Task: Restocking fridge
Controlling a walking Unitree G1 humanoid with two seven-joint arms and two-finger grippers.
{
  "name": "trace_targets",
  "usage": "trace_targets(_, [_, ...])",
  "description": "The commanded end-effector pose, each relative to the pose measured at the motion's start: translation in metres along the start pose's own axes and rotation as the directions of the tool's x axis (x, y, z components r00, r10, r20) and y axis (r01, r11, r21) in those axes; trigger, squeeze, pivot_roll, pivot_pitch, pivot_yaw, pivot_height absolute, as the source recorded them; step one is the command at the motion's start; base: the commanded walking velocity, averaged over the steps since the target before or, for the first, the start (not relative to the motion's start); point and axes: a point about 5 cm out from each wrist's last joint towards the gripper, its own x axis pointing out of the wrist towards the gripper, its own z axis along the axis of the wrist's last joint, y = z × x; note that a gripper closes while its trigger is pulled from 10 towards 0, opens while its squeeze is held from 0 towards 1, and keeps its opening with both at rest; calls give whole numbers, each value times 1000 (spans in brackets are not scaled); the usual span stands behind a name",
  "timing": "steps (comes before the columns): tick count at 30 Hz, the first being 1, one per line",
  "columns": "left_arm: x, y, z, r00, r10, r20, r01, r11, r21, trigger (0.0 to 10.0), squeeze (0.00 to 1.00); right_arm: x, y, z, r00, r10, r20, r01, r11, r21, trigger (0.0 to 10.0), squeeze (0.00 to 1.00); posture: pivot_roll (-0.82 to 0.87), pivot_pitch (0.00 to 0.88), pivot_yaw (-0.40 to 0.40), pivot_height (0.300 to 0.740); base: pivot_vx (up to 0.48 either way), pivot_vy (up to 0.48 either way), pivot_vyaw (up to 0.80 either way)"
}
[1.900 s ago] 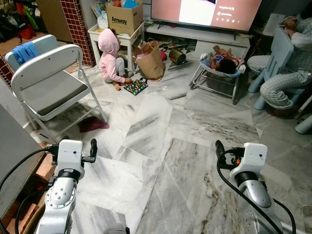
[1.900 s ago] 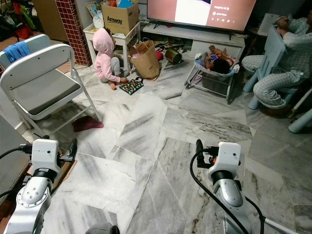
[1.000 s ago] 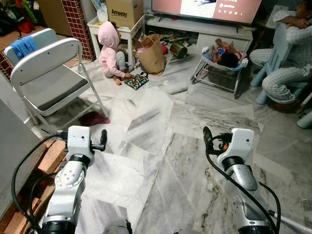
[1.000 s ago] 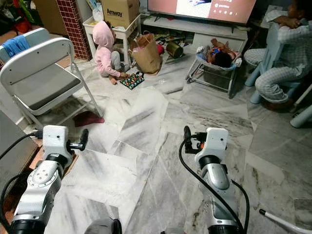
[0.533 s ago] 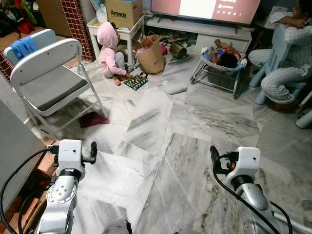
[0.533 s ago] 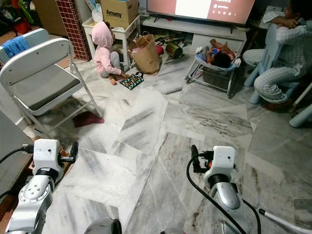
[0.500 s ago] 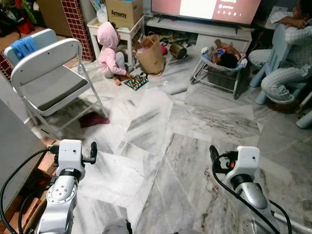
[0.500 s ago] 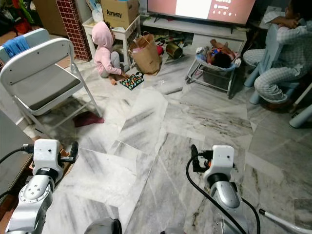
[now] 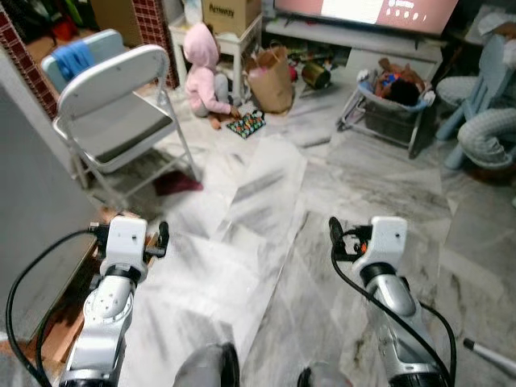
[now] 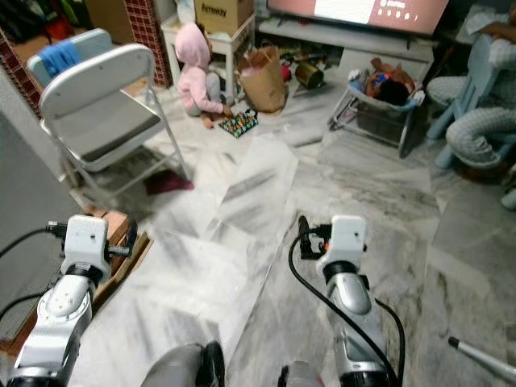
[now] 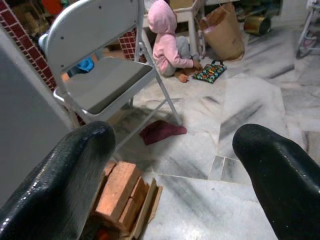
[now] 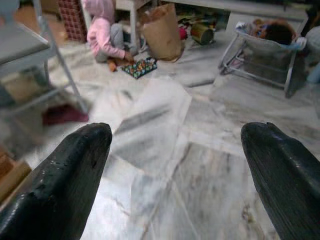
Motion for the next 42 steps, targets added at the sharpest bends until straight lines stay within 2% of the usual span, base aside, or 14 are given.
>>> trace_targets(1, [2, -3, 2, 1000, -27, 7, 27, 999, 27, 10000, 0, 0, 0, 1, 1000, -23, 11, 24, 999, -24, 10000, 0, 86, 85, 16, 740, 0, 435, 0])
trace_targets(3, [2, -6, 3, 999, -37, 12, 37, 998, 50, 10000, 0, 1, -1, 3, 999, -39, 33, 41, 998, -49, 10000, 0, 89, 86, 12, 740, 0, 435, 0])
trace_targets(10, [4, -5, 7, 999, -24, 31, 22, 999, 48, 10000, 0, 0, -9, 3, 998, -61, 23, 62, 996, -66, 10000, 0, 94, 89, -10, 740, 0, 449, 0])
trace_targets(16, [0, -2, 9, 998, -14, 57, 13, 1000, 27, 10000, 0, -1, -17, 8, 995, -95, 40, 97, 993, -63, 10000, 0, 100, 84, -19, 740, 0, 0, 0])
trace_targets(18, [-1, 0, 8, 998, -6, 56, 6, 1000, 6, 10000, 0, 0, -17, 9, 995, -95, 32, 96, 994, -42, 10000, 0, 100, 81, -22, 740, 0, 0, 0])
trace_targets(19, [-1, 1, 6, 999, -9, 49, 11, 1000, -23, 10000, 0, 0, -15, 10, 997, -75, 18, 74, 997, 25, 10000, 0, 101, 78, -25, 740, 0, 0, 0])
trace_targets(20, [-1, 1, 6, 998, -1, 56, 3, 999, -35, 10000, 0, 0, -16, 10, 997, -75, 17, 75, 997, 35, 10000, 0, 102, 74, -28, 740, 0, 0, 0])
trace_targets(25, [-2, 1, 5, 999, 21, 45, -20, 999, -37, 10000, 0, -1, -18, 7, 997, -76, -6, 77, 997, 19, 10000, 0, 100, 68, -32, 740, 0, 0, 0])
trace_targets(28, [-2, 3, 2, 999, 36, 40, -34, 999, -32, 10000, 0, 1, -17, 7, 997, -76, -10, 76, 997, -28, 10000, 0, 99, 64, -31, 740, 0, 0, 0])
trace_targets(29, [-1, 3, 2, 999, 44, 31, -43, 998, -37, 10000, 0, 1, -12, 8, 999, -44, -1, 44, 998, 51, 10000, 0, 100, 61, -32, 740, 0, 0, 0])
trace_targets(31, [-1, 3, 2, 999, 44, 31, -43, 998, -38, 10000, 0, 2, -9, 9, 999, -33, -6, 33, 997, 69, 10000, 0, 100, 61, -32, 740, 0, 0, 0])
trace_targets(36, [0, 3, 1, 998, 58, 20, -57, 997, -48, 10000, 0, 1, -6, 11, 1000, -21, -5, 21, 1000, 10, 10000, 0, 98, 63, -29, 740, 0, 391, 0])
trace_targets(42, [-2, 5, -1, 996, 82, 16, -82, 996, -37, 10000, 0, -2, -9, 10, 1000, -13, 4, 13, 1000, 20, 10000, 0, 99, 65, -29, 740, 0, 480, 0])
